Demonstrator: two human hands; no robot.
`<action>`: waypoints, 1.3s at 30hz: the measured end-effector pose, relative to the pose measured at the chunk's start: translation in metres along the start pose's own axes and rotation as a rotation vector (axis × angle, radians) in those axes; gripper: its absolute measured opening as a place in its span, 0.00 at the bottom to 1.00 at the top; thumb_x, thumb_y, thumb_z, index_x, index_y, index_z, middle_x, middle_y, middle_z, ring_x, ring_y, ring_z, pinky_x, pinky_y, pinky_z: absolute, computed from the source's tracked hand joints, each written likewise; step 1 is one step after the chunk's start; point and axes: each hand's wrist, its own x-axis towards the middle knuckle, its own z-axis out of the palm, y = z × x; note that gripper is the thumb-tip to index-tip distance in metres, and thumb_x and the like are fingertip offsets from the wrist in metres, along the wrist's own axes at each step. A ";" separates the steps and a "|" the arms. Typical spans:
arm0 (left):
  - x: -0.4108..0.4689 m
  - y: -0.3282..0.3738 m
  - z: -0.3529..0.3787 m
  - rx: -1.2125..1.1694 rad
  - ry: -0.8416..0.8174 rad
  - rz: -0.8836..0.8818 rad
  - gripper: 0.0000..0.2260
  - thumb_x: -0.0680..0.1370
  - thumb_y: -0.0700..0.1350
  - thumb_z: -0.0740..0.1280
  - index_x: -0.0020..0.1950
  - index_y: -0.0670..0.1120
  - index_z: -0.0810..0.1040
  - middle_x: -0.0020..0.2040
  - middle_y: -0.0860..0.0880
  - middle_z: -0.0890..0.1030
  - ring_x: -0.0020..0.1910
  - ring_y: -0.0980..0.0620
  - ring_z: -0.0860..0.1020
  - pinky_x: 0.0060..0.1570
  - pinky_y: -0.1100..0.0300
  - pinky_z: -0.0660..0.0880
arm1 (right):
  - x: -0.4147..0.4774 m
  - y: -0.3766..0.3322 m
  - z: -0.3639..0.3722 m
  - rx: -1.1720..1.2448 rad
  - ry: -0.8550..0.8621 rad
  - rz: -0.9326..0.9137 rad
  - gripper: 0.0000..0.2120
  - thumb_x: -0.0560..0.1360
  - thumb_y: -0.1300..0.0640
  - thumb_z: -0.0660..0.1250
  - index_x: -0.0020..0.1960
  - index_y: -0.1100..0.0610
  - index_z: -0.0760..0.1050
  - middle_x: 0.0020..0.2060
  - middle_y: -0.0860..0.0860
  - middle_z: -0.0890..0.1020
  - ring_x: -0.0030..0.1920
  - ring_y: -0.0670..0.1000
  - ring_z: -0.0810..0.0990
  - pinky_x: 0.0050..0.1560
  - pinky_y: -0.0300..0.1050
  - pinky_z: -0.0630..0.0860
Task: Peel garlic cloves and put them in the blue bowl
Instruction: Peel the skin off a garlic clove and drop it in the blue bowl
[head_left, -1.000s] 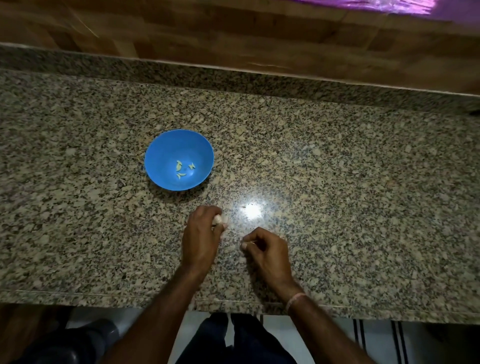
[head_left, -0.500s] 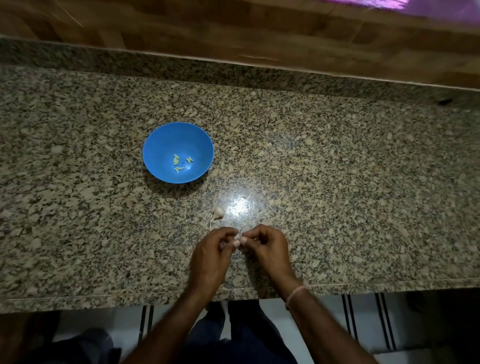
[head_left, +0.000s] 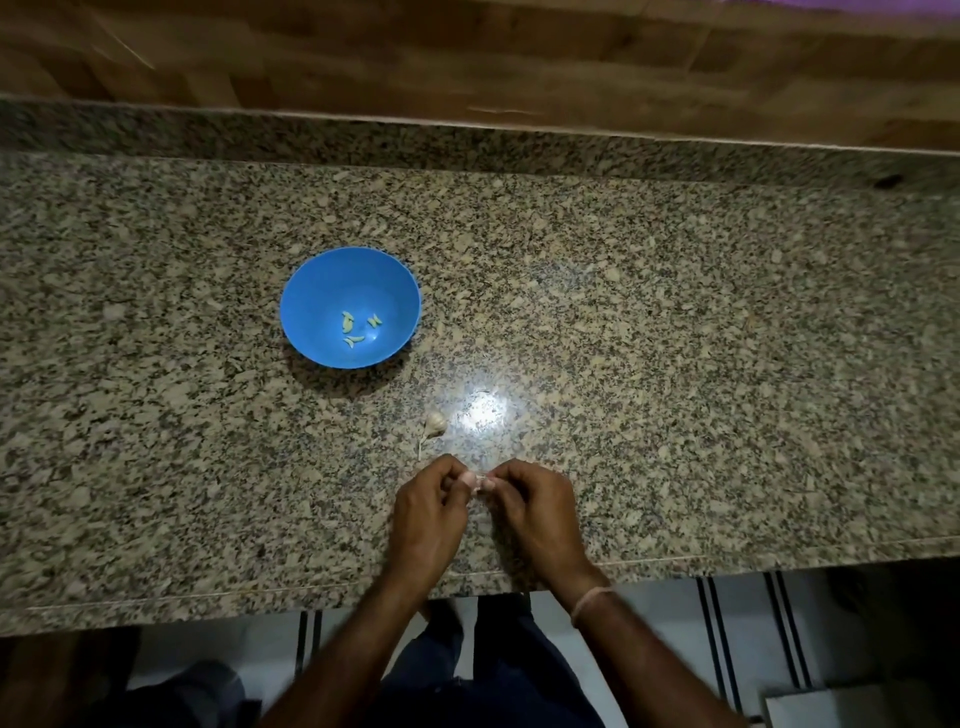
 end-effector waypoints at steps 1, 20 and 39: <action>0.001 0.000 0.001 -0.002 0.008 -0.015 0.12 0.83 0.48 0.66 0.40 0.51 0.74 0.32 0.54 0.74 0.30 0.59 0.69 0.32 0.58 0.65 | 0.000 0.004 0.000 -0.087 0.005 -0.042 0.09 0.81 0.52 0.70 0.41 0.51 0.82 0.34 0.44 0.82 0.36 0.45 0.80 0.38 0.50 0.77; -0.006 0.010 0.003 0.510 -0.024 0.287 0.11 0.81 0.40 0.68 0.43 0.50 0.69 0.37 0.53 0.72 0.32 0.54 0.69 0.29 0.65 0.57 | 0.007 0.003 -0.014 0.611 -0.234 0.301 0.05 0.77 0.66 0.74 0.51 0.68 0.83 0.45 0.60 0.88 0.49 0.58 0.88 0.55 0.53 0.84; -0.012 0.009 0.015 0.086 0.095 0.005 0.06 0.82 0.43 0.70 0.46 0.51 0.79 0.41 0.55 0.81 0.39 0.60 0.78 0.34 0.71 0.69 | 0.003 0.003 -0.017 0.322 -0.139 0.155 0.03 0.75 0.60 0.77 0.45 0.59 0.85 0.39 0.52 0.87 0.42 0.49 0.87 0.43 0.40 0.82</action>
